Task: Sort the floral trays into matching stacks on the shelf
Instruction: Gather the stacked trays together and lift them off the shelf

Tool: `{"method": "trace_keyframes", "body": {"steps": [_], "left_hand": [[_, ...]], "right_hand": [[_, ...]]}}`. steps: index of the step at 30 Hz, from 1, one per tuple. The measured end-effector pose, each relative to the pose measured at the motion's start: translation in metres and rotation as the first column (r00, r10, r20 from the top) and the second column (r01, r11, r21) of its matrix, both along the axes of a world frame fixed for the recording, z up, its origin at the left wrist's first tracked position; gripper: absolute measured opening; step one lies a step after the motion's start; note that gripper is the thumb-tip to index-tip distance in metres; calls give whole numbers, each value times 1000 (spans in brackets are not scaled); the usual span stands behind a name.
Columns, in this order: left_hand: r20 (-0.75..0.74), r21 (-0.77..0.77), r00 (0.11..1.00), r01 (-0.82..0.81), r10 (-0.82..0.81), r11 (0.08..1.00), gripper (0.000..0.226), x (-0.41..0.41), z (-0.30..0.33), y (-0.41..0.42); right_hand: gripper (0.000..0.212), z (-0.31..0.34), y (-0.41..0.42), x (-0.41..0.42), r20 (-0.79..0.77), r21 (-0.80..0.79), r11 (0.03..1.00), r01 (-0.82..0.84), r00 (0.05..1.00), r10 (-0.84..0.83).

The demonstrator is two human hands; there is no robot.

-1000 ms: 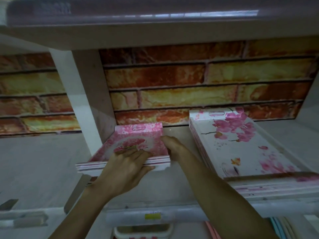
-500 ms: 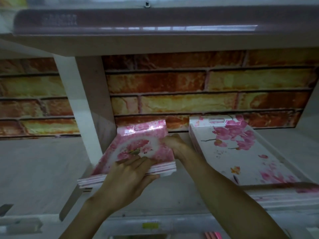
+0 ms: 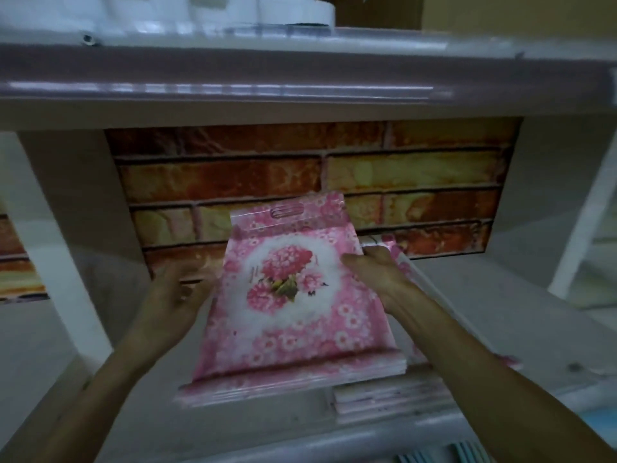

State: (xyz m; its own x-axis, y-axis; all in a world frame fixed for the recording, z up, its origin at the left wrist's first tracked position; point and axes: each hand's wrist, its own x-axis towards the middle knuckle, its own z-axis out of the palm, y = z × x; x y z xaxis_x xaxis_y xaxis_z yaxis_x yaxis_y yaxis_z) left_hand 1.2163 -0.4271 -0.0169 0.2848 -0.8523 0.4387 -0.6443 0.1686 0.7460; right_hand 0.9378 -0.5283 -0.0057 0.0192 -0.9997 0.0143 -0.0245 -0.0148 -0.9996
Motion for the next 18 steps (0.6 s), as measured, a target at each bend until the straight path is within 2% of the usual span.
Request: {"method": "trace_keyframes", "body": {"steps": [3, 5, 7, 9, 12, 15, 18], "left_hand": [[-362, 208, 930, 145, -62, 967, 23, -46, -11, -25], [-524, 194, 843, 252, -117, 948, 28, -77, -17, -39], [-636, 171, 764, 277, -108, 946, 29, -102, -19, -53], [-642, 159, 764, 218, -67, 963, 26, -122, -20, -68], [-563, 155, 827, 107, -1, 982, 20, -152, -21, -87], [-522, 184, 852, 72, 36, 980, 19, -168, -29, -101], [-452, 232, 890, 47, 65, 972, 26, -173, -40, -110]], "right_hand": [[25, 2, 0, -43, -14, -37, 999, 31, 999, -31], [20, 1, -3, -68, -32, -50, 998, 42, 999, -43], [17, 2, -7, -91, -57, -53, 997, 53, 997, -56], [19, 1, -16, -112, -90, -59, 997, 51, 994, -56], [14, 2, -33, -136, -152, -61, 997, 47, 987, -56], [10, -3, -53, -154, -216, -69, 997, 29, 975, -43], [19, -14, -65, -164, -244, -49, 999, 23, 969, -34]]}}
